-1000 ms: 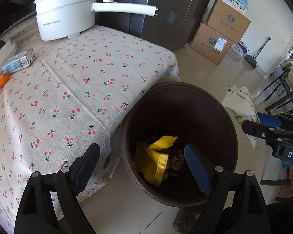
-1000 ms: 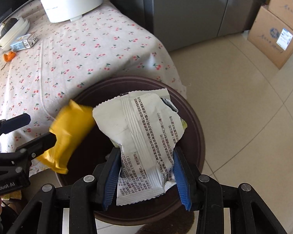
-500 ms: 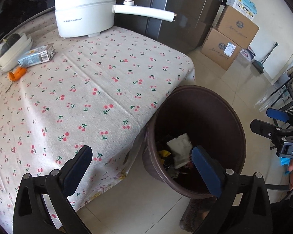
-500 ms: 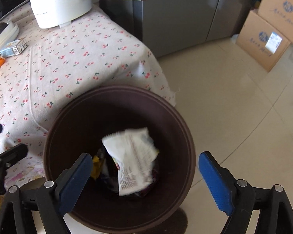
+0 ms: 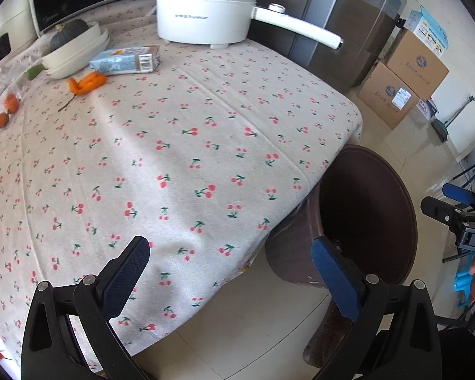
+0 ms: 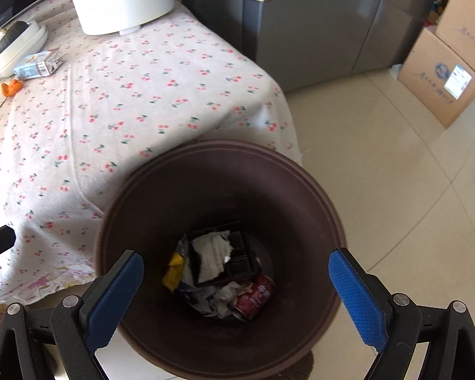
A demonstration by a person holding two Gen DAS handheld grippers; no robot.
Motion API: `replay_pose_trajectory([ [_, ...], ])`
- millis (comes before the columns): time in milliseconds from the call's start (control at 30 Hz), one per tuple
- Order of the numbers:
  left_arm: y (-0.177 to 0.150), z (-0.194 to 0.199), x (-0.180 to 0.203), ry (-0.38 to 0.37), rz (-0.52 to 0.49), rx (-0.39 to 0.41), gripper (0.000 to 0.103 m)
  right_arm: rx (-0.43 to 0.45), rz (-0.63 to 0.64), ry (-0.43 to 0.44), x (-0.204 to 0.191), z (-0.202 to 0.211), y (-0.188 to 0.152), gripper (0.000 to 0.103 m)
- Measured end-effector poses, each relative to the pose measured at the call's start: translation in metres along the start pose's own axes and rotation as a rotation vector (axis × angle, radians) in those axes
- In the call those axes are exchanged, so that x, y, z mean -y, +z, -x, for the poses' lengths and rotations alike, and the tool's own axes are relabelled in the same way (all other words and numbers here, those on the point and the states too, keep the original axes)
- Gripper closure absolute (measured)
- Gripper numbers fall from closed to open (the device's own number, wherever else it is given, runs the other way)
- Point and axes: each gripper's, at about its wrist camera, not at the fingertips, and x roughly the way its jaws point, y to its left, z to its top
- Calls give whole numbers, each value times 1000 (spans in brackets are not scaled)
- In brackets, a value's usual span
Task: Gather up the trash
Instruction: 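Grasp the orange pepper with the left tool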
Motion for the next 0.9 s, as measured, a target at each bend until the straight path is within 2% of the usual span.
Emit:
replay_pose_trajectory([
  [300,-9,19,-74,71,100,12,0,6,62,34,-52,-2,15,6],
  [500,-9,19,-125,132,149,2,0,4,111,58,-98,-13,28,5],
  [567,0,14,-141,146,156,-18,0,-6,128,81,-112,-20,36,5],
  [667,20,3,-169,121,183,-34,0,-22,154,90,-134,-35,54,5],
  [800,62,-15,-190,139,175,30,0,-39,164,136,-159,-54,85,5],
  [900,100,-35,-202,118,162,92,2,-6,182,156,-176,-67,114,5],
])
